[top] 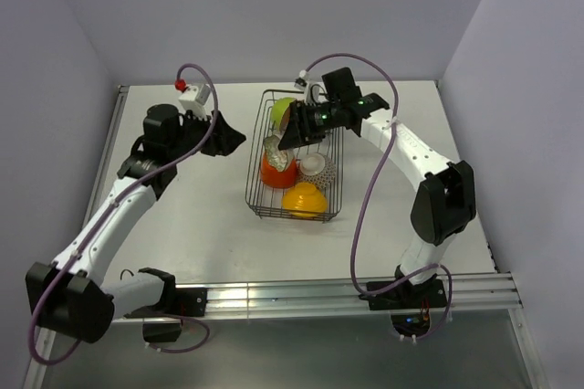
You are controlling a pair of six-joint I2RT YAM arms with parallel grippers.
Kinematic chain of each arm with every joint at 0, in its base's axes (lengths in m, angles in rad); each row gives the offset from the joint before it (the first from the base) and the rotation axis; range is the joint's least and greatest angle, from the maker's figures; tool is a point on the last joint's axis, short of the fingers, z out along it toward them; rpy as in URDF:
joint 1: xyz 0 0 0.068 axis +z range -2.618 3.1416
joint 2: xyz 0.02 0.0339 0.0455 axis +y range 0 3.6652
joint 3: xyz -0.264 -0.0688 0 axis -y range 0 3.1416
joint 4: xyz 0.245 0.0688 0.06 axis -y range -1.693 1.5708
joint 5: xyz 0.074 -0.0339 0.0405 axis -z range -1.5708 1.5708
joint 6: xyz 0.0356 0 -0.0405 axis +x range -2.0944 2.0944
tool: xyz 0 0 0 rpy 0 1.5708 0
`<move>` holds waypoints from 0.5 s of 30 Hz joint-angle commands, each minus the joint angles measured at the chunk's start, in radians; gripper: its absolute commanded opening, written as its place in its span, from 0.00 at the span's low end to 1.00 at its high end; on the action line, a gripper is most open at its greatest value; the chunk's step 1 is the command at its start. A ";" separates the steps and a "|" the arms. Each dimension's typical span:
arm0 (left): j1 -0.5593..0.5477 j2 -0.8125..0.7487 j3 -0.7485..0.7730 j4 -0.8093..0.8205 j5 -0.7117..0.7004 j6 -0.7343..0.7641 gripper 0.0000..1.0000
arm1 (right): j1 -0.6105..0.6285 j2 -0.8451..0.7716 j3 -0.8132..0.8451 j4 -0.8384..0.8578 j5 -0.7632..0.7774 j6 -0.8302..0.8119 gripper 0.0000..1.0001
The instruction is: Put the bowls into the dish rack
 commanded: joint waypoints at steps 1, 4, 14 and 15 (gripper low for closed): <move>0.005 0.069 0.014 -0.080 0.014 -0.066 0.60 | 0.052 -0.026 0.003 -0.008 0.052 -0.082 0.00; 0.005 0.100 0.014 -0.076 -0.026 -0.081 0.60 | 0.079 -0.020 0.012 -0.029 0.093 -0.124 0.00; 0.002 0.230 0.043 -0.080 -0.026 -0.131 0.53 | 0.190 -0.017 -0.028 -0.049 0.279 -0.279 0.00; -0.004 0.238 0.048 -0.085 -0.036 -0.131 0.51 | 0.196 -0.017 -0.031 -0.049 0.288 -0.293 0.00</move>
